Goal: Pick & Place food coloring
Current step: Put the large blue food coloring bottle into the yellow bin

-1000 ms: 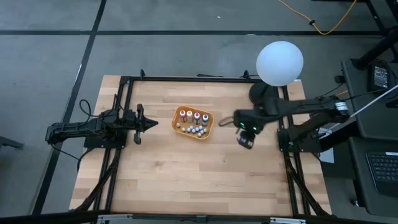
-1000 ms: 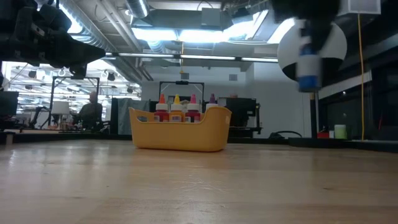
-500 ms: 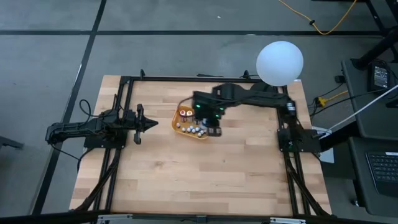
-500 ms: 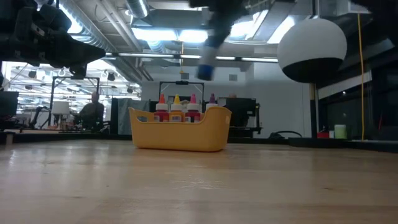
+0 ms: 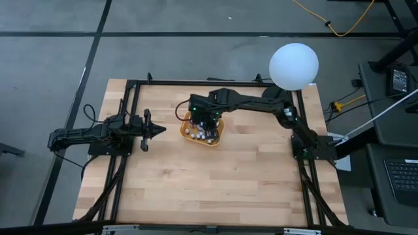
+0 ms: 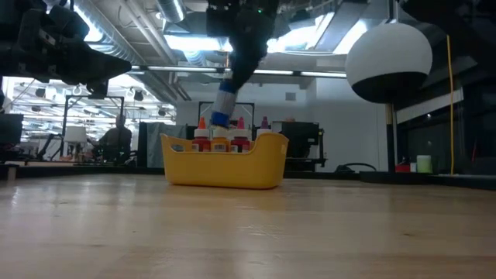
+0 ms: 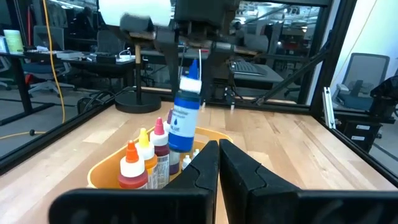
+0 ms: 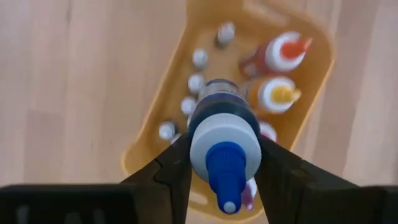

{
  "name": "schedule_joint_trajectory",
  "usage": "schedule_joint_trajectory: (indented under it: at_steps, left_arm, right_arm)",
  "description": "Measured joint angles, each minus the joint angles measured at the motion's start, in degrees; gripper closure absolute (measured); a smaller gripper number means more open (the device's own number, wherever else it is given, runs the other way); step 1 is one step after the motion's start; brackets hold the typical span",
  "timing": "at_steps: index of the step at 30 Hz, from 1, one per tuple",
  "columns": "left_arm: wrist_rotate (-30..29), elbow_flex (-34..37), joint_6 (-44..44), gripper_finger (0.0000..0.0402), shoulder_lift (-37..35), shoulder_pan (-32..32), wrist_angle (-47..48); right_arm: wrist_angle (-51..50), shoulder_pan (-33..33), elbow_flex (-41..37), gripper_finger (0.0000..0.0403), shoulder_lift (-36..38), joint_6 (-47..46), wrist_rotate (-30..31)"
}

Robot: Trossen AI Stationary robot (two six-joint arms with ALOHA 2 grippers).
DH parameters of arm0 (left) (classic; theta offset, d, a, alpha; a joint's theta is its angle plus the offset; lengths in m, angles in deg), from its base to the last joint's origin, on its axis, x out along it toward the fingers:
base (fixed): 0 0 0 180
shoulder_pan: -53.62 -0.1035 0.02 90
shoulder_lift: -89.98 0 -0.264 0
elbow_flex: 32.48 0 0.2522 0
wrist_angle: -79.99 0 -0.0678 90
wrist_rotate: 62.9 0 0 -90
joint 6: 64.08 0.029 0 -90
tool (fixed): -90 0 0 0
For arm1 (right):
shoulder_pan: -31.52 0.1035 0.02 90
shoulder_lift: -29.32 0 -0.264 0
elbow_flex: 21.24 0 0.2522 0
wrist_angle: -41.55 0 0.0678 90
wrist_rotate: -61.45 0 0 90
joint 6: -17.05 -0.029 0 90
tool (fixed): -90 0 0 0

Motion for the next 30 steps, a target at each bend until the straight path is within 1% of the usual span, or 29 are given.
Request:
schedule_joint_trajectory:
  at_steps: [2, 5, 8, 10, 12, 15, 17, 24, 30]
  left_arm:
    - [0.0, 0.0, 0.0, 0.0395, 0.0, 0.0, 0.0]
    - [0.0, 0.0, 0.0, 0.0394, 0.0, 0.0, 0.0]
    - [0.0, 0.0, 0.0, 0.0392, 0.0, 0.0, 0.0]
    - [0.0, 0.0, 0.0, 0.0391, 0.0, 0.0, 0.1]
    - [0.0, 0.0, 0.0, 0.0392, 0.0, 0.0, 0.0]
    - [0.0, 0.0, 0.0, 0.0395, 0.0, 0.0, -0.1]
    - [0.0, 0.0, 0.0, 0.0395, 0.0, 0.0, 0.1]
    - [0.0, 0.0, 0.0, 0.0391, 0.0, 0.0, 0.0]
    - [0.0, 0.0, 0.0, 0.0395, 0.0, 0.0, 0.0]
  right_arm:
    - [2.0, 0.0, 0.2, 0.0254, 0.4, 0.0, 0.0]
    - [1.7, 0.1, 0.4, 0.0254, 0.7, 0.0, 0.0]
    - [-1.7, 0.1, 2.5, 0.0254, 0.8, -0.4, 0.5]
    - [-3.2, 0.1, 3.7, 0.0254, 0.9, -0.5, 3.0]
    - [-4.6, 0.1, 3.2, 0.0254, 1.8, -0.1, 5.6]
    - [-5.0, -0.7, 3.3, 0.0254, 3.2, 0.7, 7.6]
    - [-5.7, -2.0, 3.7, 0.0254, 3.5, 0.9, 7.6]
    - [-2.5, -5.3, 3.8, 0.0254, 3.7, 1.8, 7.5]
    - [3.7, -6.8, 3.8, 0.0254, 3.7, 5.3, 3.9]
